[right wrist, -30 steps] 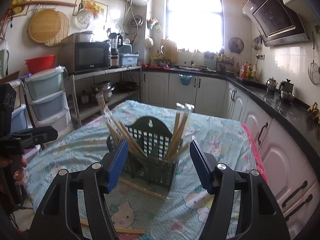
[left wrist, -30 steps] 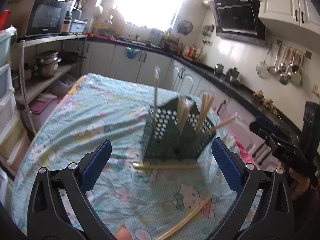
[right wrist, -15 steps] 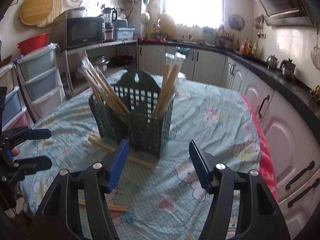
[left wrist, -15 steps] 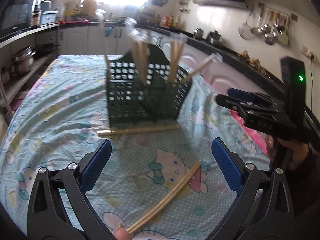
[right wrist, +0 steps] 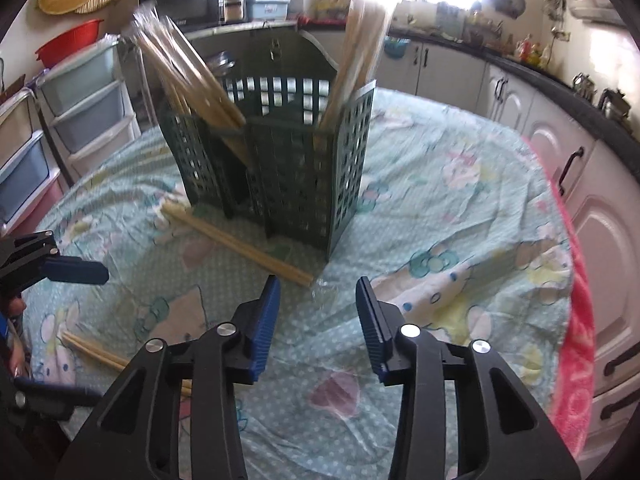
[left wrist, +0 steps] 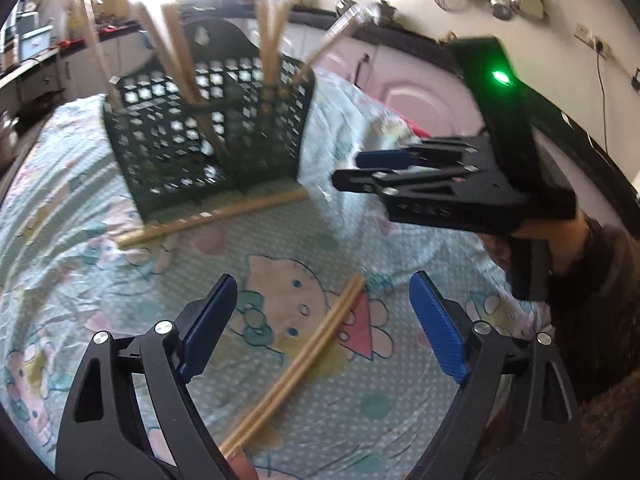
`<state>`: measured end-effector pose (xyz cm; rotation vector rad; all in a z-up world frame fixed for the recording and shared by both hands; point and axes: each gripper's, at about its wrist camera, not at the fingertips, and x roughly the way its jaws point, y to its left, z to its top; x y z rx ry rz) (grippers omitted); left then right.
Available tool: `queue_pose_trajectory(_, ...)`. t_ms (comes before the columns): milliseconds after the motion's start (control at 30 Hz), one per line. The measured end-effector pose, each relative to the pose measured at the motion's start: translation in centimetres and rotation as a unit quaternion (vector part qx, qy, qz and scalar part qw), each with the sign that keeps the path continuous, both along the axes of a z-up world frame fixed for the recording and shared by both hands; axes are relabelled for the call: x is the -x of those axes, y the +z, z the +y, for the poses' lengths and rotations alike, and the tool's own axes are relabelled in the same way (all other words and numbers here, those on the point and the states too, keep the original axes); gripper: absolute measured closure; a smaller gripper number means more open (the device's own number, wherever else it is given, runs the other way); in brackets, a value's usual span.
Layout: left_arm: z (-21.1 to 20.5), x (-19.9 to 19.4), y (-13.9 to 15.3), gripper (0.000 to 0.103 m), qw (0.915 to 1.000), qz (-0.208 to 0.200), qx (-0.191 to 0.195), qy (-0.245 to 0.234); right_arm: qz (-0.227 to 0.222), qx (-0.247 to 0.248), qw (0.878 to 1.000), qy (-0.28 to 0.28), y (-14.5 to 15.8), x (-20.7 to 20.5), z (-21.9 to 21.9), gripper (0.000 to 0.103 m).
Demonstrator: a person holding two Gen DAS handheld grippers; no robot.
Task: Organize utensils
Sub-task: 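Withdraw both open grippers and lower them toward the last loose chopsticks, then close the left gripper on a chopstick pair while the right gripper grasps one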
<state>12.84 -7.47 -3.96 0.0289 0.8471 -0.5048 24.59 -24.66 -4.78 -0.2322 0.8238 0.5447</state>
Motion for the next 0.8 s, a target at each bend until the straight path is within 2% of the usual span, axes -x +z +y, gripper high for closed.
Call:
queue_pose_trajectory(33, -0.4, -0.1, -0.4, 0.035, 0.9999, 0.007, -0.001, -0.007, 0.007, 0.002, 1.000, 0.001, -0.5, -0.3, 0.0, 0.070)
queue_pose_trajectory(67, -0.7, -0.2, -0.7, 0.037, 0.9998, 0.013, -0.004, -0.012, 0.013, 0.004, 1.000, 0.003, -0.9, -0.6, 0.1, 0.071)
queue_pose_trajectory(500, -4.4, -1.9, -3.5, 0.053, 0.9954, 0.046, -0.053, -0.065, 0.044, 0.011, 0.999, 0.028, -3.2, -3.1, 0.8, 0.073)
queue_pose_trajectory(667, -4.8, -2.8, -4.4, 0.062, 0.9935, 0.060, -0.065, -0.071, 0.046, 0.017, 0.998, 0.035, -3.8, -3.5, 1.2, 0.079)
queue_pose_trajectory(800, -4.9, -3.3, -4.8, 0.068, 0.9921, 0.064, -0.075, -0.078, 0.047, 0.014, 0.998, 0.037, -3.9, -3.5, 1.1, 0.087)
